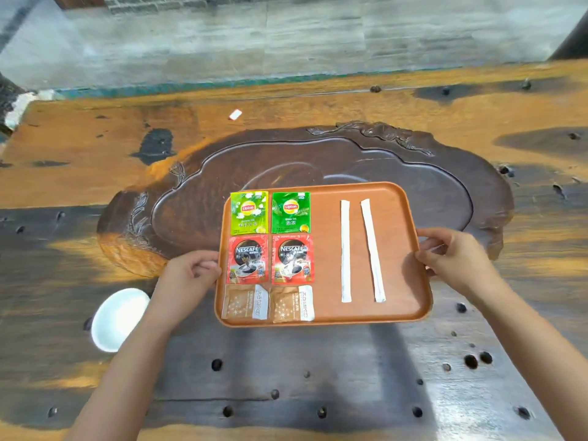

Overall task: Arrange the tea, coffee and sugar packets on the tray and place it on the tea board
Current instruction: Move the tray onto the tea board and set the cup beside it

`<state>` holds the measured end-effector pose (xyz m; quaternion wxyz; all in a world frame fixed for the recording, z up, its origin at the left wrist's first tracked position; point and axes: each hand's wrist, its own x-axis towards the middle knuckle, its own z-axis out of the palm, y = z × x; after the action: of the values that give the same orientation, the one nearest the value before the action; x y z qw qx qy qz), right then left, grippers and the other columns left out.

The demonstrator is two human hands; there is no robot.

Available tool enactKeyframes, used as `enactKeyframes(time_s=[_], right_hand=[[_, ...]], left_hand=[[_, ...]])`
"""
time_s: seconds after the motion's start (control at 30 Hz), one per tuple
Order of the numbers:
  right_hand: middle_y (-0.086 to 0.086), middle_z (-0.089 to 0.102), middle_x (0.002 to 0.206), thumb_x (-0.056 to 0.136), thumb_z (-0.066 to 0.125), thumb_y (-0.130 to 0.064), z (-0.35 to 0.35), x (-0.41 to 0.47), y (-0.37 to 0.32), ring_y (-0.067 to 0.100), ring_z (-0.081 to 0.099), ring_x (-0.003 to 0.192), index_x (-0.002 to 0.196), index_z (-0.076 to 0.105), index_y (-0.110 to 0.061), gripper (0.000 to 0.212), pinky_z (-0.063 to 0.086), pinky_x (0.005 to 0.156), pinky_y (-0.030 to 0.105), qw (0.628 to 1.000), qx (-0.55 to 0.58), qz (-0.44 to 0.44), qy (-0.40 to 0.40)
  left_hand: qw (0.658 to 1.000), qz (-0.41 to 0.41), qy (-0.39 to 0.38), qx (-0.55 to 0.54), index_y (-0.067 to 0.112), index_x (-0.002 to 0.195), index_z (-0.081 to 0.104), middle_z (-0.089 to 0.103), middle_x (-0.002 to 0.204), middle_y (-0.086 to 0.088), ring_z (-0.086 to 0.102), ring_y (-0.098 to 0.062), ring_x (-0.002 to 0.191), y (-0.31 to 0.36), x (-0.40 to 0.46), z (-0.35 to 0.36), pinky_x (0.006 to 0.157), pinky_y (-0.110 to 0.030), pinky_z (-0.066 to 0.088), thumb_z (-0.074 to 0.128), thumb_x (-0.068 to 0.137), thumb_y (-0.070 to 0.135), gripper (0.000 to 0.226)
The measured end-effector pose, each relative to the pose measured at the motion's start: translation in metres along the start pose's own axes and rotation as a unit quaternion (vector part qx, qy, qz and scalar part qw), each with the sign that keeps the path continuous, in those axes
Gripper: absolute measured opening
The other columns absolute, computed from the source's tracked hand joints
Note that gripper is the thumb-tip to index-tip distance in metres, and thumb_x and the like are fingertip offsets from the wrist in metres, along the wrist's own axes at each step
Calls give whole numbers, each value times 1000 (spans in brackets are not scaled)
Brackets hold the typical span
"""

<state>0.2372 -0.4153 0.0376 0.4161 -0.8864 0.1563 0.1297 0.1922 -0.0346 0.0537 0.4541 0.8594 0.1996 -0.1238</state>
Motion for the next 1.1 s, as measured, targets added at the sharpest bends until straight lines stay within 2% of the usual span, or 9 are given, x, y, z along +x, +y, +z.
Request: enactKeyframes(time_s=[0.1, 0.23, 0.5, 0.57, 0.63, 0.7, 0.83, 1.0, 1.1], right_hand=[[5, 65, 80, 78, 60, -4, 5, 36, -19, 30, 65, 81, 105, 68, -24, 35, 55, 79, 49, 1000, -4, 1, 14], [5, 63, 79, 80, 58, -3, 18, 85, -41, 30, 65, 84, 109, 67, -20, 35, 56, 80, 48, 1000, -15, 15, 21], [9, 65, 81, 78, 54, -3, 37, 149, -56, 34, 65, 88, 112, 67, -18, 39, 53, 84, 49, 997, -42, 25, 62], [9, 64, 77, 79, 52, -4, 40, 156, -54, 32, 64, 86, 111, 67, -19, 39, 52, 78, 39, 996, -59, 14, 69], [6, 60, 69, 81, 50, -5, 45, 157, -52, 27, 58, 79, 111, 67, -18, 37, 42, 71, 28, 994, -82, 4, 75], [7, 60, 67, 83, 47, -5, 49, 156, -50, 28, 57, 80, 111, 67, -17, 37, 37, 69, 26, 992, -96, -2, 81], [18, 70, 91, 85, 39, -3, 56, 150, -44, 36, 59, 93, 113, 67, -16, 42, 36, 70, 25, 990, -111, -19, 90], [17, 71, 98, 86, 37, -4, 57, 149, -37, 35, 59, 93, 113, 68, -17, 43, 35, 68, 25, 988, -125, -28, 91], [16, 70, 100, 87, 37, -4, 56, 149, -34, 35, 59, 95, 112, 68, -16, 41, 35, 70, 24, 987, -127, -19, 92]], left_hand=[[1000, 21, 10, 20, 28, 79, 73, 74, 78, 8, 68, -17, 74, 17, 43, -8, 80, -42, 56, 52, 73, 15, 25], [1000, 17, 5, 25, 34, 70, 69, 73, 78, -5, 69, -26, 77, 30, 105, -12, 81, -47, 56, 52, 64, 23, 21], [999, 31, 15, 8, 32, 75, 66, 69, 73, 1, 66, -21, 70, 35, 179, 4, 80, -45, 56, 52, 79, 6, 30], [999, 28, 17, 10, 28, 77, 66, 69, 73, 0, 66, -21, 67, 32, 187, 10, 80, -44, 57, 53, 78, 5, 27], [999, 29, 18, 20, 26, 79, 67, 69, 73, -2, 66, -21, 66, 29, 190, 16, 80, -44, 56, 54, 77, 5, 24], [999, 24, 26, 27, 22, 82, 69, 69, 73, -5, 66, -24, 69, 23, 191, 21, 81, -44, 56, 54, 78, 4, 24], [999, 10, 29, 22, 29, 74, 68, 69, 73, -1, 66, -24, 72, 10, 184, 29, 79, -44, 56, 48, 80, 4, 32], [999, 2, 26, 18, 39, 64, 67, 69, 68, 7, 66, -22, 69, -1, 182, 33, 77, -43, 57, 49, 79, 6, 40], [999, 2, 31, 16, 37, 67, 65, 69, 67, 9, 66, -20, 68, 2, 181, 36, 76, -39, 57, 51, 80, 5, 37]])
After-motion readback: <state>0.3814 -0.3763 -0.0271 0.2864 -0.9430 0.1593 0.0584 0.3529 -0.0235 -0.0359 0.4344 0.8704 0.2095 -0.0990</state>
